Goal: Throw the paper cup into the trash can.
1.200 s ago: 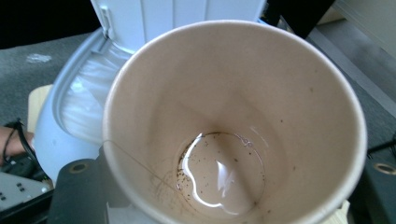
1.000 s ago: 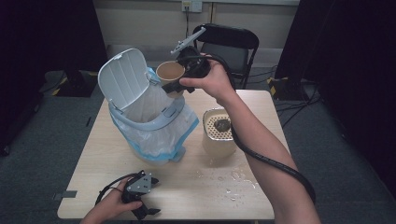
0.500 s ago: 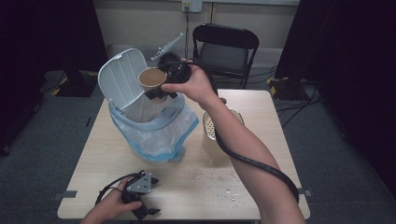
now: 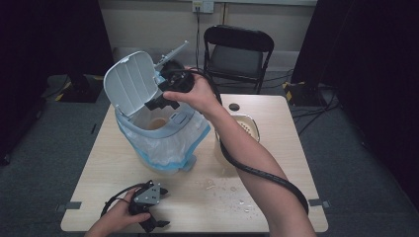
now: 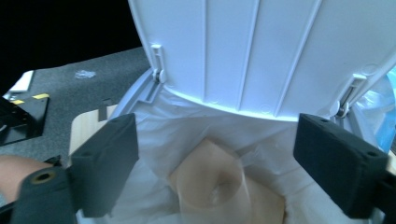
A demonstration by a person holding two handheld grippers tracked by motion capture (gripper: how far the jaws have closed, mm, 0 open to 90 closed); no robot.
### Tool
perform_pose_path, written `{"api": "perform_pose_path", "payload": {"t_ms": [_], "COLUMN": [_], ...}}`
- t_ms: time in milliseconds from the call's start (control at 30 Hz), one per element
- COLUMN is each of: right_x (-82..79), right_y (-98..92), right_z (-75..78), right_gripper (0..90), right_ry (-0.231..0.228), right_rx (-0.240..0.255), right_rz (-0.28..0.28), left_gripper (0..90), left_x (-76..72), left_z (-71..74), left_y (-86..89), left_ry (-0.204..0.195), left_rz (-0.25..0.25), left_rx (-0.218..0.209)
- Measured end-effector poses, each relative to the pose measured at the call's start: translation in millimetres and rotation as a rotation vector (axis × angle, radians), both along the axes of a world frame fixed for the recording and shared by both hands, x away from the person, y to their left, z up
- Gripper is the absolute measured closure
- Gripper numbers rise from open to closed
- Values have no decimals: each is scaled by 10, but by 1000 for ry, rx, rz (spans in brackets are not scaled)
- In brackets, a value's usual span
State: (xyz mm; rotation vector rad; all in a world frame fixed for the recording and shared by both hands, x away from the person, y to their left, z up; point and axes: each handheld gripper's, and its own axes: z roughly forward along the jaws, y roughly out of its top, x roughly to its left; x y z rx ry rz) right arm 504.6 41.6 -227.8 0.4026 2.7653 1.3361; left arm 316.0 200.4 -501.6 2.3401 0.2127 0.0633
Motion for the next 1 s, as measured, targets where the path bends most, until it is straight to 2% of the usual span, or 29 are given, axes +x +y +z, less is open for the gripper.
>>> {"api": "perform_pose_path", "payload": {"t_ms": [200, 300, 333, 367, 567, 767, 1000], "right_x": [-112, -197, -197, -254, -395, -528, -659], "right_y": [-260, -416, -416, -530, -810, -1026, -1263], "right_z": [68, 75, 75, 55, -20, -112, -298], "right_gripper": [142, 142, 142, 142, 142, 142, 142], "right_ry": [-17, -9, -9, -9, -14, -7, -6], "right_rx": [22, 19, 19, 16, 7, -5, -26], "right_rz": [13, 16, 16, 21, 18, 8, -6], "left_gripper": [0, 0, 0, 0, 0, 0, 0], "left_x": [-1, 0, 0, 1, 2, 2, 2], "left_z": [-3, -3, -3, -3, -2, -2, -4], "left_y": [-2, -2, -2, -2, -1, -1, -2], "left_ry": [0, 0, 1, -1, -4, -4, -4], "left_rz": [2, 2, 2, 1, 1, 1, 1], "left_rx": [-3, -3, -3, -3, -2, -3, -5]}}
